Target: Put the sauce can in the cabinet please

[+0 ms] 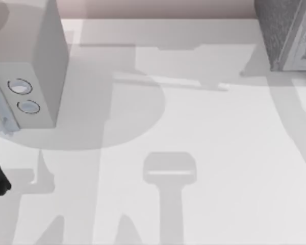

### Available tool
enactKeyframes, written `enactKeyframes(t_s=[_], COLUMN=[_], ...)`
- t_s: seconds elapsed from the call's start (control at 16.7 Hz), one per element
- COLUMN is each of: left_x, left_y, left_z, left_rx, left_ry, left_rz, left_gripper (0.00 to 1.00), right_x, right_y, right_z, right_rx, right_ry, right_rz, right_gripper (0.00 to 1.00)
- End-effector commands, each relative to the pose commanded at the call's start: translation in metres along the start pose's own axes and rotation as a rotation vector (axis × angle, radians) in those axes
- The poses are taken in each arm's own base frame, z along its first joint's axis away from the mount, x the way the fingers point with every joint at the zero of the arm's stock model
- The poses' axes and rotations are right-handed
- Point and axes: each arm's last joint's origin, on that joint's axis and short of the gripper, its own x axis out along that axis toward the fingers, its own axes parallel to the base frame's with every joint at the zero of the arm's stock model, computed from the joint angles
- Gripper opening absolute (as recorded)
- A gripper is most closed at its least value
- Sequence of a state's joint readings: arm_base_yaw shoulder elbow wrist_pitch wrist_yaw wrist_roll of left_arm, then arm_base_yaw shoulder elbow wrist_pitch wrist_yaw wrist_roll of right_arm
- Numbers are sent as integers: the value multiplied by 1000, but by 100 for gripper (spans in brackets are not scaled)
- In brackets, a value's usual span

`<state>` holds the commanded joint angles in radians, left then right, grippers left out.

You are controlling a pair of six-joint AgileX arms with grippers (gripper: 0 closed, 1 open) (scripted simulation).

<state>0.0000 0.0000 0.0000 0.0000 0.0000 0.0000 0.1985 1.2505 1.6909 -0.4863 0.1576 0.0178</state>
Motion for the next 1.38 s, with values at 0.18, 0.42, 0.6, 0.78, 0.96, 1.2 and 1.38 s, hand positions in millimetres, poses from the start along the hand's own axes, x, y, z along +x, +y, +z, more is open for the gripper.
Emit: enactKeyframes(t_s=[0.18,0.42,0.6,0.78,0.96,1.2,1.38], left_x=[0,0,0,0,0,0,0], left_y=[0,0,0,0,0,0,0], left_z=[0,0,0,0,0,0,0], left_rx=[0,0,0,0,0,0,0], left_ry=[0,0,0,0,0,0,0], left_rz=[0,0,0,0,0,0,0], left_gripper=[100,100,100,100,100,100,100], right_x=[11,13,12,21,55,114,148], right_y=[0,-1,0,0,0,1,-3], right_z=[20,26,26,28,27,20,14], right_rx=[4,5,7,9,8,4,3], right_ry=[-30,-41,-43,-45,-31,-21,-30], right_rz=[-37,-50,-46,-47,-46,-35,-35], right_gripper=[0,0,0,0,0,0,0])
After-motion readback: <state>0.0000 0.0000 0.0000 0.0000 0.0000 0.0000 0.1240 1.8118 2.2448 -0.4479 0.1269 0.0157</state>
